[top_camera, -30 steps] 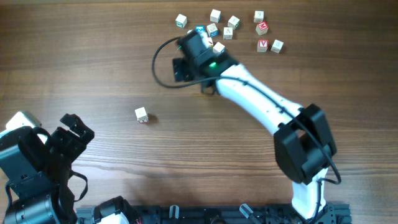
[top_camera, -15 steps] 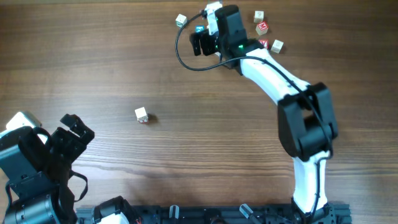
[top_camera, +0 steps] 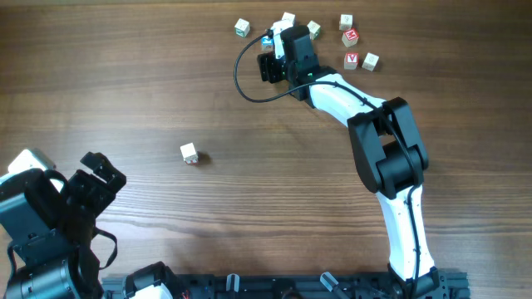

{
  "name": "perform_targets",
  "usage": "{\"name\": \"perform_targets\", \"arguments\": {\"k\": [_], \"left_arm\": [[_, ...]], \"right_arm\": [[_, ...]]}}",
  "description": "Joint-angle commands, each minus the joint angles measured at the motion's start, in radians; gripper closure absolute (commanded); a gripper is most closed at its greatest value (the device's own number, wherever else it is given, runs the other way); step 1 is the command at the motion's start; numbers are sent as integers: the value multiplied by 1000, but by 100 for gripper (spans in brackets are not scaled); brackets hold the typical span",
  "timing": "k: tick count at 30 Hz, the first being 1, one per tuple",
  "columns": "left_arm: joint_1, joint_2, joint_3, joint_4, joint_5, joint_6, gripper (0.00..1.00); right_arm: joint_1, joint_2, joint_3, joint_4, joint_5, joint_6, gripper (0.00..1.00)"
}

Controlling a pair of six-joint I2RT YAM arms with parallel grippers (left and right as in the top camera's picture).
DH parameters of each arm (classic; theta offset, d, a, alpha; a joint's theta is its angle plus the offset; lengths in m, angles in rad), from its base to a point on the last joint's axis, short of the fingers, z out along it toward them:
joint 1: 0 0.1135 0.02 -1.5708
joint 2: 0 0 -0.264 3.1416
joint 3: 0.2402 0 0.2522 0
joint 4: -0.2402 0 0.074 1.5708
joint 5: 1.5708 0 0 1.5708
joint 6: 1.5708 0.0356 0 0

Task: Form a tower
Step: 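Return the right gripper to the pile and grasp the hammer block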

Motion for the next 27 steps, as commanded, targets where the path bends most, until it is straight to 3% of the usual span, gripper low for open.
{"name": "perform_targets", "arguments": {"k": [1, 4, 10, 14, 21, 27], "left_arm": [[7, 2, 19, 2, 12, 9, 0], [7, 2, 19, 2, 12, 9, 0], [7, 2, 19, 2, 12, 9, 0], [7, 2, 19, 2, 12, 9, 0], [7, 2, 19, 2, 12, 9, 0], [7, 2, 19, 2, 12, 9, 0]], "right_arm": [[10, 52, 9, -39, 12, -9, 42], [14, 50, 26, -52, 12, -31, 50], [53, 57, 52, -97, 45, -32, 43], [98, 66, 52, -98, 148, -54, 46], [97, 69, 52, -20, 151, -17, 50], [98, 69, 53, -32, 158, 0, 71]]}}
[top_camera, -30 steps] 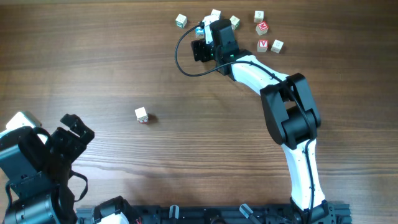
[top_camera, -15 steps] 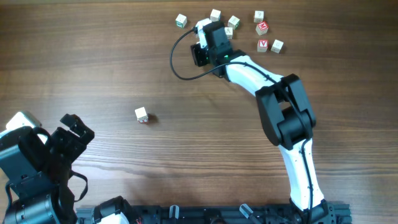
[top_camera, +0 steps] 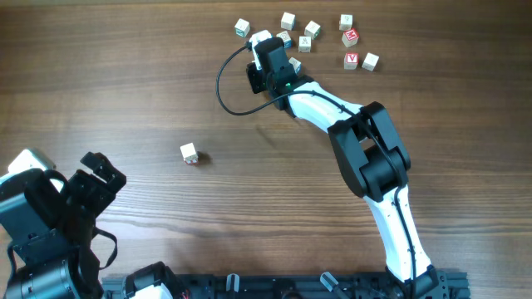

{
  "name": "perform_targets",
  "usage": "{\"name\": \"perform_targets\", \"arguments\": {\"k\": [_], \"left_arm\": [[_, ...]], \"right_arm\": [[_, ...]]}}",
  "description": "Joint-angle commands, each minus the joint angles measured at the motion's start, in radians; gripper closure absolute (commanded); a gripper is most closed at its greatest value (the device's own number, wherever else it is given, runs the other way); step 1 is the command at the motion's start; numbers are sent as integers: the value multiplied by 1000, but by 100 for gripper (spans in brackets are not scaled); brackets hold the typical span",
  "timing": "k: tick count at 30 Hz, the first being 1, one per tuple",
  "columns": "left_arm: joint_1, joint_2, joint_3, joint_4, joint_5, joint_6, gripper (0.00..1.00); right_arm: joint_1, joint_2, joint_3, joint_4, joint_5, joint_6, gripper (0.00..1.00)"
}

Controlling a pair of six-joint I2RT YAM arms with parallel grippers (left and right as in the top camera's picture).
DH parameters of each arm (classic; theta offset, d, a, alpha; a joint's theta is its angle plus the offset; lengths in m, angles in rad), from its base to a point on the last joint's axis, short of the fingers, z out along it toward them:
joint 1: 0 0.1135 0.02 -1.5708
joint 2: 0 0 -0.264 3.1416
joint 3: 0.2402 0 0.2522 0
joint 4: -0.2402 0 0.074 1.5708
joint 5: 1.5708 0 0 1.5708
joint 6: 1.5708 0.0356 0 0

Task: Form a tower
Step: 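Return the right gripper to the pile and grasp the hammer block, then carry the hammer block over the stack and lower it on top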

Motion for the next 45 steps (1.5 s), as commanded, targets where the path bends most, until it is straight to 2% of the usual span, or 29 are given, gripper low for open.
{"name": "perform_targets", "arguments": {"k": [1, 2, 6, 9, 11, 17, 20, 24, 28, 31, 35, 38, 42, 45], "left_arm": [[7, 2, 19, 2, 12, 9, 0], [7, 2, 19, 2, 12, 9, 0], [7, 2, 19, 2, 12, 9, 0], [7, 2, 19, 2, 12, 9, 0], [7, 2, 19, 2, 12, 9, 0], [7, 2, 19, 3, 12, 9, 0], [7, 2, 19, 2, 12, 9, 0], [7, 2, 19, 56, 19, 8, 0], [7, 2, 10, 44, 38, 9, 0], [7, 2, 9, 79, 38, -4, 0], [8, 2, 12, 160, 36, -145, 0], [8, 2, 21, 146, 33, -158, 0], [8, 2, 111, 90, -65, -157, 0], [7, 2, 169, 50, -87, -157, 0]], "right_arm": [[-1, 22, 19, -39, 16, 23, 74], [-1, 14, 25, -76, 16, 38, 78], [0, -95, 32, -217, -13, 70, 80], [0, -246, 32, -387, -14, 162, 82], [1, -358, 32, -518, -16, 168, 82], [0, -658, 32, -743, -139, 203, 81], [0, -744, 32, -832, -186, 247, 81], [0, -754, 25, -941, -186, 251, 81], [2, -732, -27, -912, -190, 347, 81], [30, -664, -60, -851, -265, 346, 81], [141, -550, -60, -762, -299, 259, 82], [226, -474, -60, -711, -270, 230, 82], [312, -387, -60, -646, -256, 217, 82], [363, -383, -60, -583, -189, 206, 82]]}}
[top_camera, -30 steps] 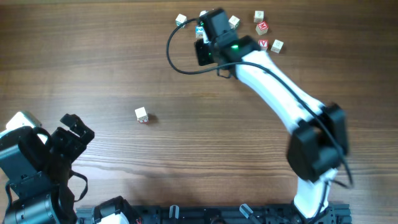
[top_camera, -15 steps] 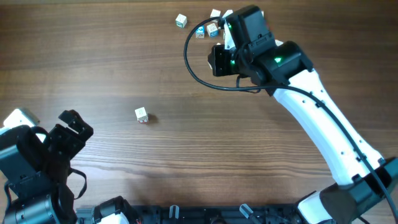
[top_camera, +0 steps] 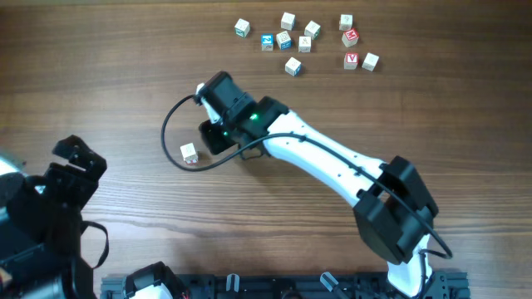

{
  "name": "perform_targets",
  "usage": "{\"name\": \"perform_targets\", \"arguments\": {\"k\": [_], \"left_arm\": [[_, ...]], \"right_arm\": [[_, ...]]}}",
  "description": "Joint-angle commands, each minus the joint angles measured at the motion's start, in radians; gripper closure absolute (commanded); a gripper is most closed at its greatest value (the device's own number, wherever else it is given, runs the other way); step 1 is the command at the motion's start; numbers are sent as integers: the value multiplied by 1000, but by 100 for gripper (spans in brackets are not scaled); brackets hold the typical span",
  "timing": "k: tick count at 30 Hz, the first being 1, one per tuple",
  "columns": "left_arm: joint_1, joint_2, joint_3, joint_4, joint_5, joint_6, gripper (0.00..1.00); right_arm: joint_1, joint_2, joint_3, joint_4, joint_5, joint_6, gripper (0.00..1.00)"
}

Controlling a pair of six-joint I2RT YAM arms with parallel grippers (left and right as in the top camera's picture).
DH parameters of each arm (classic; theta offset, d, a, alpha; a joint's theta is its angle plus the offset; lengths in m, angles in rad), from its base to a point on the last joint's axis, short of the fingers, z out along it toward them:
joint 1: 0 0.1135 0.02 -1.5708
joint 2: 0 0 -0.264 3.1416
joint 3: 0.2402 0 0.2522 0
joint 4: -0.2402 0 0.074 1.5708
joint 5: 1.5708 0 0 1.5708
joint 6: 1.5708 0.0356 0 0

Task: Form a tower
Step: 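Carry the hammer block over the stack and lower it on top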

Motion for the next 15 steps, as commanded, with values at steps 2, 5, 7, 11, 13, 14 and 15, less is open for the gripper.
{"name": "perform_targets", "arguments": {"k": [2, 5, 7, 11, 13, 14, 15], "left_arm": [[7, -3, 53, -34, -45, -10, 0], [7, -3, 53, -60, -46, -10, 0], [7, -3, 53, -66, -46, -10, 0], [7, -3, 53, -64, -46, -10, 0], [7, -3, 53, -60, -46, -10, 0], [7, -3, 53, -59, -46, -10, 0], [7, -3, 53, -59, -46, -10, 0]], "right_arm": [[66, 21, -13, 97, 148, -72, 82], [95, 55, -14, 126, 167, -73, 82], [107, 65, -14, 141, 167, -73, 82], [118, 99, -15, 182, 178, -106, 82], [118, 117, -15, 201, 185, -105, 83], [118, 120, -15, 205, 200, -105, 83], [118, 120, -15, 209, 204, -105, 83]]}}
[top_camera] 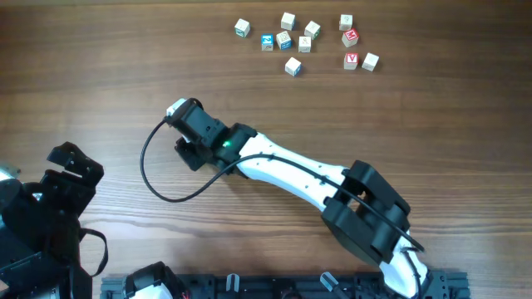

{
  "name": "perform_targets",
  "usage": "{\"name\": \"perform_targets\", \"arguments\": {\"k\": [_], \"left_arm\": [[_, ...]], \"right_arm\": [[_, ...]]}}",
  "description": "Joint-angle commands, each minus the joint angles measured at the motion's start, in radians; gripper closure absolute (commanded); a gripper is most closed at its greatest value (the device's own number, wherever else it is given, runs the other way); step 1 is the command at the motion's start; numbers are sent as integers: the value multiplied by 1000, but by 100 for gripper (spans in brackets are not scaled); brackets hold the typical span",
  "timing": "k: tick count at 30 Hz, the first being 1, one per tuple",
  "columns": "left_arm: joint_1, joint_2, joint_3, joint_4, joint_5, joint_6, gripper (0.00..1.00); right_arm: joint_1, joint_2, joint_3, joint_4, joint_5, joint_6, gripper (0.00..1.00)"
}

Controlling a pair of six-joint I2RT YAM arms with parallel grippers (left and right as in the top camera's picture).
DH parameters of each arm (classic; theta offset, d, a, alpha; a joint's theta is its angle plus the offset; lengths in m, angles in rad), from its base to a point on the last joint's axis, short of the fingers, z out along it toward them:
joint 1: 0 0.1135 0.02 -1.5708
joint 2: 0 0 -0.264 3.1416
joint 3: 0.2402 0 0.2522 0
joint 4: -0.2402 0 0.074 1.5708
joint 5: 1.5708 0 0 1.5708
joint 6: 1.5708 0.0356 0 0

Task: Form a tower
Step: 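Carry the hammer block over the stack and lower it on top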

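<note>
My right gripper (189, 151) reaches far left over the middle-left of the table. Its dark head covers the spot below it, so no block shows there, and its fingers are hidden from above. Whether they hold a block cannot be told. Several small wooden letter cubes lie in a loose group at the back, among them a blue-faced cube (267, 41), a plain cube (293, 66) and a red-faced cube (351, 60). My left gripper (75, 163) hangs at the lower left, open and holding nothing.
The right arm's white link (291, 170) runs diagonally across the table's middle, and its black cable (154, 178) loops to the left of the gripper. The arm bases sit along the front edge (249, 286).
The right gripper has shifted a little left and toward the front, from just beside the lone cube to directly over it, so the cube is now hidden. The left gripper barely moved.
The right gripper was first down among the cubes at the back, then at the group's left edge. Later it stood far from them, next to a lone cube at the middle-left. Now it covers that cube. The left arm shifted slightly at the lower left.
</note>
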Motion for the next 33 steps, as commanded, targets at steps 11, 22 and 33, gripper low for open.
{"name": "perform_targets", "arguments": {"k": [11, 22, 33], "left_arm": [[7, -3, 15, 7, -13, -9, 0], [7, -3, 15, 7, -13, -9, 0], [7, -3, 15, 7, -13, -9, 0]], "right_arm": [[29, 21, -2, 28, 33, -33, 82], [29, 47, -2, 47, 33, -52, 74], [29, 54, -2, 52, 40, -59, 56]]}}
